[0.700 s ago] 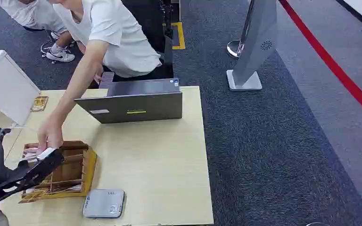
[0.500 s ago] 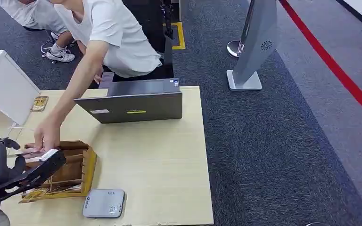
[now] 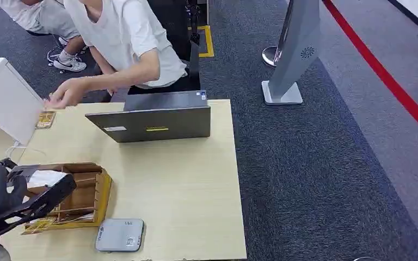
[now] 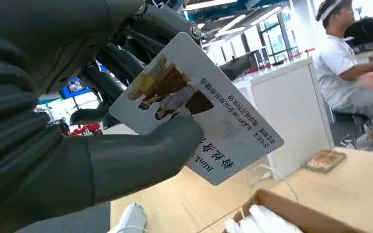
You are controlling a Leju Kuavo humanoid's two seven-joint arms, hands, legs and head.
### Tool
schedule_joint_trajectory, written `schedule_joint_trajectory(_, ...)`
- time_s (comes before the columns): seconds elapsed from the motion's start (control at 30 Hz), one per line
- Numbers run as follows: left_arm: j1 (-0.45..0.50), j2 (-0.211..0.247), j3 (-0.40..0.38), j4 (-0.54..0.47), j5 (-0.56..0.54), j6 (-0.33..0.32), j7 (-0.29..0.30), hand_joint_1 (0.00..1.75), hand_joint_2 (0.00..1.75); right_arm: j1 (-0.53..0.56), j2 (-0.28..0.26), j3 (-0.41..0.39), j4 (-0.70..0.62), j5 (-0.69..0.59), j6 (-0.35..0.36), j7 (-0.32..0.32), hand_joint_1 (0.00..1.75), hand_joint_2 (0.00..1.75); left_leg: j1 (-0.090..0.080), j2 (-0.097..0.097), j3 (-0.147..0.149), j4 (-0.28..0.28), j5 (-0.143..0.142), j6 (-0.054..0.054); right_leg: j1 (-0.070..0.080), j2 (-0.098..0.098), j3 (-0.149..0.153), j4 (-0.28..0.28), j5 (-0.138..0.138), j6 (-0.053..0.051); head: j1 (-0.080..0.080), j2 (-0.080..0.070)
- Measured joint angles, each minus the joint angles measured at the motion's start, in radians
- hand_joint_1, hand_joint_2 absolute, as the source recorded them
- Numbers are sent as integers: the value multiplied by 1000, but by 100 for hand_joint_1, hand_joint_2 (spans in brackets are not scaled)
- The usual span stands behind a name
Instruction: Pass the card to the sensor for recognition and then transmit it.
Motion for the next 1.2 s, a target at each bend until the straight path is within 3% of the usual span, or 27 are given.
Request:
schedule_joint_trajectory(0.13, 10, -1, -12, -15, 0, 26, -5, 175, 175, 1, 0, 0, 0, -11, -7, 2, 0, 175, 0, 0, 0, 0, 0, 0, 0, 0, 0, 0, 0, 0, 0, 0)
schedule_joint_trajectory(0.2, 21, -2, -27, -27, 3, 70, -19, 175, 175, 4, 0, 0, 0, -25, -13, 6, 0, 175, 0, 0, 0, 0, 0, 0, 0, 0, 0, 0, 0, 0, 0, 0)
schedule_joint_trajectory(0.33, 79, -9, -109, -76, 32, 299, -111, 175, 175, 29, 1, 30, -13, -53, -31, 23, 0, 175, 0, 0, 0, 0, 0, 0, 0, 0, 0, 0, 0, 0, 0, 0)
schedule_joint_trajectory(0.4, 114, -9, -166, -84, 39, 375, -135, 175, 175, 40, 1, 50, -20, -58, -36, 22, 0, 175, -1, 0, 0, 0, -1, 0, -1, 0, 0, 0, 0, 0, 0, 0)
schedule_joint_trajectory(0.67, 203, 3, -313, -89, 105, 484, -180, 175, 175, 64, 1, 95, -39, -44, -40, 11, 0, 175, -1, 0, 0, 0, -1, 1, -1, 0, -1, 0, 0, 0, 0, 0)
schedule_joint_trajectory(0.8, 223, 17, -344, -72, 118, 487, -173, 175, 175, 69, 1, 105, -47, -27, -33, 8, 0, 175, -1, 0, 0, 0, -1, 1, 0, 0, -1, 0, 0, 0, 0, 0)
schedule_joint_trajectory(0.93, 241, 26, -358, -40, 110, 460, -116, 175, 175, 69, 1, 104, -48, -8, -25, 0, 0, 175, -1, 0, 0, 0, -1, 1, -1, 0, 0, 0, 0, 0, 0, 0)
schedule_joint_trajectory(1.2, 260, 15, -349, 56, 27, 352, -6, 175, 175, 51, 1, 103, -45, -6, -25, 5, 0, 175, -1, 0, 0, 0, -1, 1, -1, 0, 0, 0, 0, 0, 0, 0)
